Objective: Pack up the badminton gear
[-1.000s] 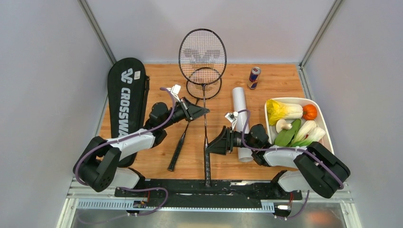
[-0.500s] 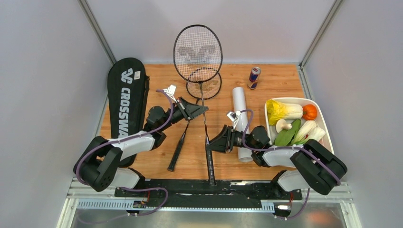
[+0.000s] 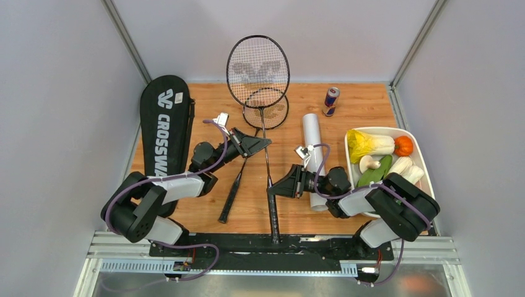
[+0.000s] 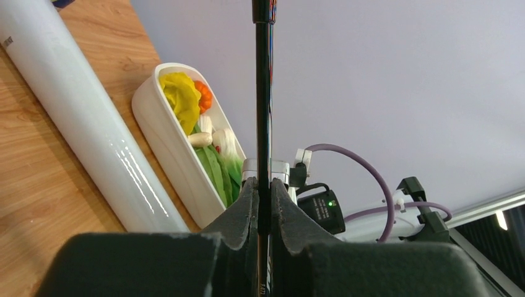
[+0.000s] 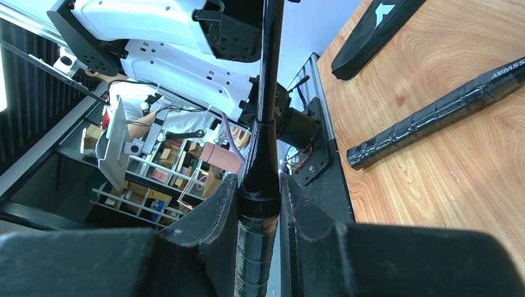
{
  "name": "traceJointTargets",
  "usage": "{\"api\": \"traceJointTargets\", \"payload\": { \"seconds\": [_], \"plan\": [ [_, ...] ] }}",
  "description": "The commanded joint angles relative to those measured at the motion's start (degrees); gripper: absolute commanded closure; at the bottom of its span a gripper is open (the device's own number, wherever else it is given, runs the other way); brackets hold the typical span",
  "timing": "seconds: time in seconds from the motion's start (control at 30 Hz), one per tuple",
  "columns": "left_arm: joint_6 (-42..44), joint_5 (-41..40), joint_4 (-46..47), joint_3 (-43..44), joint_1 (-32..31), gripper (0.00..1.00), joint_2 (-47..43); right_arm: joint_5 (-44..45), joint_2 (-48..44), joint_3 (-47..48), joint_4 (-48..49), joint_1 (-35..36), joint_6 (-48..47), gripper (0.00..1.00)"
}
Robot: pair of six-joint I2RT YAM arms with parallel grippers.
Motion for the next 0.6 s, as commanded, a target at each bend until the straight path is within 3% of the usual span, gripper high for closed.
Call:
{"api": "traceJointTargets", "payload": {
  "seconds": [0.0, 0.07, 0.2, 0.33, 0.4, 0.43, 0.57],
  "plan": [
    [3.45, -1.67, 1.72, -0.48, 0.35, 0.7, -1.14, 2.24, -1.46, -1.51, 10.7, -0.77, 3.28, 1.0],
    [7.18, -1.27, -6.38, -0.24, 0.92, 0.52, -2.94, 2.94, -3.38, -2.32, 8.8, -2.02, 3.66, 1.0],
    [18.4, -4.11, -26.85, -0.44, 1.88, 0.39, -11.47, 2.56, -7.91, -2.84, 2.39, -4.86, 3.61, 1.0],
    [28.98, -11.56, -48.46, 1.92, 1.92, 0.34, -18.97, 1.33, -12.93, -0.87, -9.36, -7.04, 0.89, 1.0],
    [33.82, -17.51, -60.85, 5.66, 1.93, 0.34, -21.09, 0.86, -15.42, 0.27, -15.43, -7.78, 0.02, 1.0],
    [36.08, -23.48, -70.78, 7.37, 2.02, 0.34, -21.39, 0.43, -16.6, 0.78, -17.54, -7.97, -0.42, 1.0],
    [48.04, -46.82, -92.63, 19.28, 2.89, 0.35, -17.89, -0.08, -22.24, 2.9, -28.87, -8.1, -4.82, 1.0]
  ]
}}
